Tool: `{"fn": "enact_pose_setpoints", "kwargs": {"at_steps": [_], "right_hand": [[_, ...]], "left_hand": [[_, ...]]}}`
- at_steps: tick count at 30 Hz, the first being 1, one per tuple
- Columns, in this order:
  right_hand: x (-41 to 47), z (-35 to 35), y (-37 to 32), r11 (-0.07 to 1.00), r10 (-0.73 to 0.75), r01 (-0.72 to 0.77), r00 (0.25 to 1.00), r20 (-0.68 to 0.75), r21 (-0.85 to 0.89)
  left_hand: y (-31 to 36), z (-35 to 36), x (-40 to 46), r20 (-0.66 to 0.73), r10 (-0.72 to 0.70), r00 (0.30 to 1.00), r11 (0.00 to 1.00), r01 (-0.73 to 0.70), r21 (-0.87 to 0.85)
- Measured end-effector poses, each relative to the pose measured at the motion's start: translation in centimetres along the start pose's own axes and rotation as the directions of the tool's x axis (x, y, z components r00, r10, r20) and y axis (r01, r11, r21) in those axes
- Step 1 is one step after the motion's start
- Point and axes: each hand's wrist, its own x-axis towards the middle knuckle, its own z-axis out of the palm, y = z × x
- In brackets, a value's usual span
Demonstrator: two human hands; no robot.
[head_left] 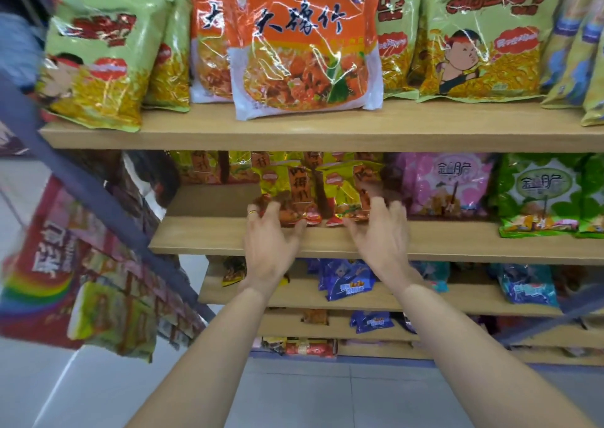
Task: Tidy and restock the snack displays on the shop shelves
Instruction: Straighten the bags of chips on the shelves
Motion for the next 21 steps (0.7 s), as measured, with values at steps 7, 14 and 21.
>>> {"fn": "enact_pose_setpoints", "kwargs": {"at_steps": [7,14,21], "right_hand": [[-1.5,2.0,-4.0,0.978,-0.076,0.091,0.993,-0.088,0.188],[2.9,4.7,-8.9,0.993,-0.090,0.087,0.995,0.040,0.083],[2.7,5.0,-8.7,0.997,-0.069,0.069,0.998,-0.010,-0.042]], "left_hand": [[-5.0,-2.7,1.2,-0.295,0.013,0.955,0.985,-0.064,-0.163],[-4.9,-5.2,5.4,-0.107,-0.146,0.984,0.988,0.139,-0.068],[-5.9,-4.7,5.2,-0.064,-0.025,0.998,0.996,0.030,0.080]]}}
